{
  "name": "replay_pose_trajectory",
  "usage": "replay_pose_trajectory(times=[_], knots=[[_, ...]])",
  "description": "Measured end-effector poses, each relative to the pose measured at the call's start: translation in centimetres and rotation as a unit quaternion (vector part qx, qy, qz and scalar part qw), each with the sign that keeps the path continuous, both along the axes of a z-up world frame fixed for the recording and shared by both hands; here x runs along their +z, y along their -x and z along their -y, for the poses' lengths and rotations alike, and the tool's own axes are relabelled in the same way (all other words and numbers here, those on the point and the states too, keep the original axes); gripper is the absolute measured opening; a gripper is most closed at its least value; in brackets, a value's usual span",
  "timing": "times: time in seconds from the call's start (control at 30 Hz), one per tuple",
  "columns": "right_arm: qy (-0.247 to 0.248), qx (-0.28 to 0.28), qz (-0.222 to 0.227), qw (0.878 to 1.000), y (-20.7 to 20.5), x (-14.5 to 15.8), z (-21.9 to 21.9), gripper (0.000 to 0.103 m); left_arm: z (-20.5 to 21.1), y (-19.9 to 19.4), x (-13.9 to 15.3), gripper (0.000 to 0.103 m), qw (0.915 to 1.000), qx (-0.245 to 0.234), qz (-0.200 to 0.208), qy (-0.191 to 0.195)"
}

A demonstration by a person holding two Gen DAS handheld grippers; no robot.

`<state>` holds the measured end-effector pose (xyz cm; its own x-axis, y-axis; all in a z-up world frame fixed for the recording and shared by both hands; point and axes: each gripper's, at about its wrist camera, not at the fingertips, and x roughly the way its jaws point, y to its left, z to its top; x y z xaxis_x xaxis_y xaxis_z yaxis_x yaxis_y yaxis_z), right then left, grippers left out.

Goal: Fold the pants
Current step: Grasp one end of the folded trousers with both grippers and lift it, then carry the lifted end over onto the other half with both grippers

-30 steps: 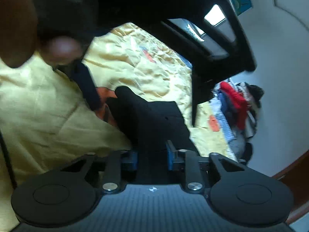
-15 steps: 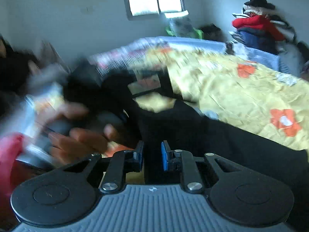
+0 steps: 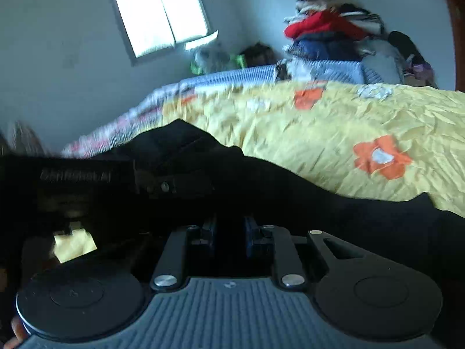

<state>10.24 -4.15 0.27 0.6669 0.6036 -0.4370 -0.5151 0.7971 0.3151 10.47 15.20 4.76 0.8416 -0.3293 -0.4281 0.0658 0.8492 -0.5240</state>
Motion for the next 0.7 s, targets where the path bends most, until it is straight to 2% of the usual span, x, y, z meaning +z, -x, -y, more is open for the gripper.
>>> replay_pose_trajectory(times=[0.2,0.33,0.53,0.7], knots=[[-0.057,-0.05,0.024,0.997,2.0,2.1,6.4,0.018,7.1,1.8,3.2,0.02,0.9979,-0.051,0.037,-0.017],[-0.086,-0.09,0.026,0.992,3.7,2.2,12.3,0.018,12.8,2.6,3.5,0.021,0.9941,-0.095,0.039,-0.033],[-0.122,-0.159,0.002,0.98,5.2,0.2,21.5,0.018,22.2,3.1,1.7,0.023,0.9849,-0.153,0.033,-0.074],[-0.122,-0.214,-0.025,0.969,5.9,-2.1,26.9,0.018,27.5,1.5,-1.1,0.024,0.9792,-0.188,-0.005,-0.076]])
